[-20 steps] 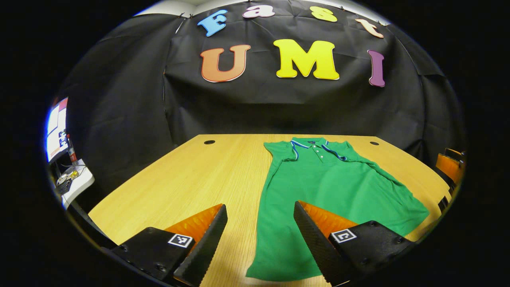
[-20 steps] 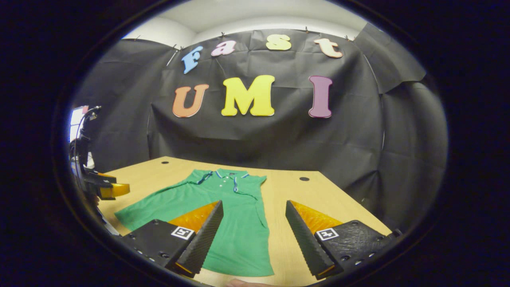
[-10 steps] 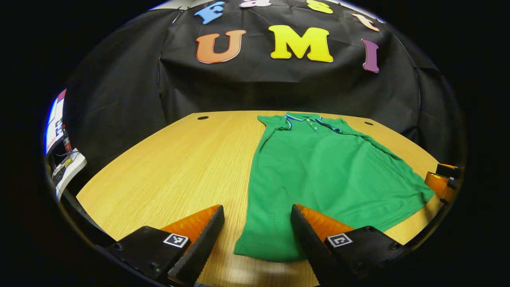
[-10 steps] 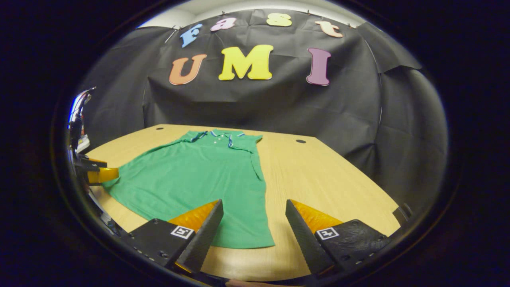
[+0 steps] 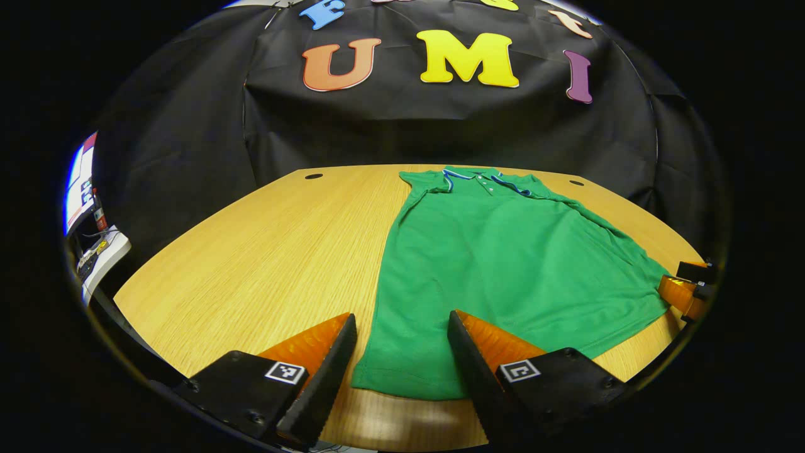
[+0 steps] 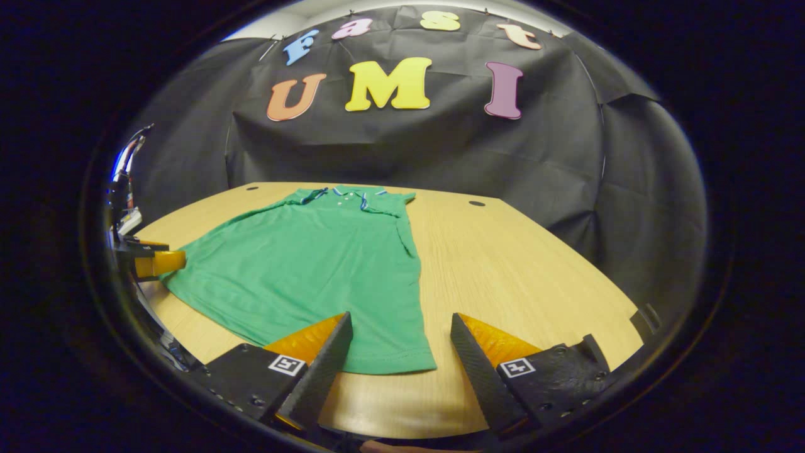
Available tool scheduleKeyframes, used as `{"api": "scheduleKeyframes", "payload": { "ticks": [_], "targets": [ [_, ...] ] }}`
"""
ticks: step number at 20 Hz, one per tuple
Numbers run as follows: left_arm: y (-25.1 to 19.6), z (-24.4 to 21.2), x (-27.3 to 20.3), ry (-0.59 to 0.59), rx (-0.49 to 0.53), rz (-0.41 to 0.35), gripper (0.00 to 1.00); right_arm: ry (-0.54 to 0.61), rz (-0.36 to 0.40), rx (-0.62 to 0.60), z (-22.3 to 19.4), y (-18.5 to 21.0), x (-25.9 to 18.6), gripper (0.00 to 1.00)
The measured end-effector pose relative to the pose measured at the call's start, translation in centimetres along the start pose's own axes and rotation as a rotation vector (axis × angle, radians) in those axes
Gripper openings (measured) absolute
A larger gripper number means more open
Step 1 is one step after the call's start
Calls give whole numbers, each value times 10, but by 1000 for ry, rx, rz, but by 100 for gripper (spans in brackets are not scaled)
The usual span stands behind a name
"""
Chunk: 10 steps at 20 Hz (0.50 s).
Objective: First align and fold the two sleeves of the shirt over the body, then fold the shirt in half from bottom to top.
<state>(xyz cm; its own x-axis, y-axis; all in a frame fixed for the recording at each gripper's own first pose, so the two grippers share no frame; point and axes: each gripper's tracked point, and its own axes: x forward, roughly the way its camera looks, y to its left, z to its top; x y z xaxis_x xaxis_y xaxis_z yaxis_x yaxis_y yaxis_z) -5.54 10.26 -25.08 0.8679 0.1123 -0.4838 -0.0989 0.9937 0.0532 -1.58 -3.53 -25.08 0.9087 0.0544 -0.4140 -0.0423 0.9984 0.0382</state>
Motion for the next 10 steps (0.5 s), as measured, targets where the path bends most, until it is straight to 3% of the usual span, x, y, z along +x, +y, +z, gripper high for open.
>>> {"api": "scheduleKeyframes", "payload": {
  "ticks": [1, 2, 4, 6, 7, 8, 9, 10],
  "targets": [
    [-3, 2, 1, -5, -3, -13, 95, 12, 18, 15, -2, 1, 0, 94],
    [-4, 1, 1, -2, -8, -16, 81, 20, 40, 51, -2, 4, 1, 93],
    [-5, 2, 3, -5, -15, -15, 67, 22, 47, 62, -2, 8, 3, 70],
    [-6, 4, 7, -6, -24, -13, 50, 33, 81, 66, -2, 17, 6, 56],
    [-5, 7, 9, -6, -24, -14, 43, 40, 96, 72, -2, 20, 9, 31],
    [-3, 7, 11, -5, -27, -14, 30, 42, 102, 78, 0, 21, 11, 22],
    [-2, 9, 13, -7, -37, -21, 21, 44, 106, 68, 2, 21, 12, 5],
    [-4, 11, 14, -8, -46, -32, 12, 46, 110, 54, 4, 22, 13, 4]
  ]
}}
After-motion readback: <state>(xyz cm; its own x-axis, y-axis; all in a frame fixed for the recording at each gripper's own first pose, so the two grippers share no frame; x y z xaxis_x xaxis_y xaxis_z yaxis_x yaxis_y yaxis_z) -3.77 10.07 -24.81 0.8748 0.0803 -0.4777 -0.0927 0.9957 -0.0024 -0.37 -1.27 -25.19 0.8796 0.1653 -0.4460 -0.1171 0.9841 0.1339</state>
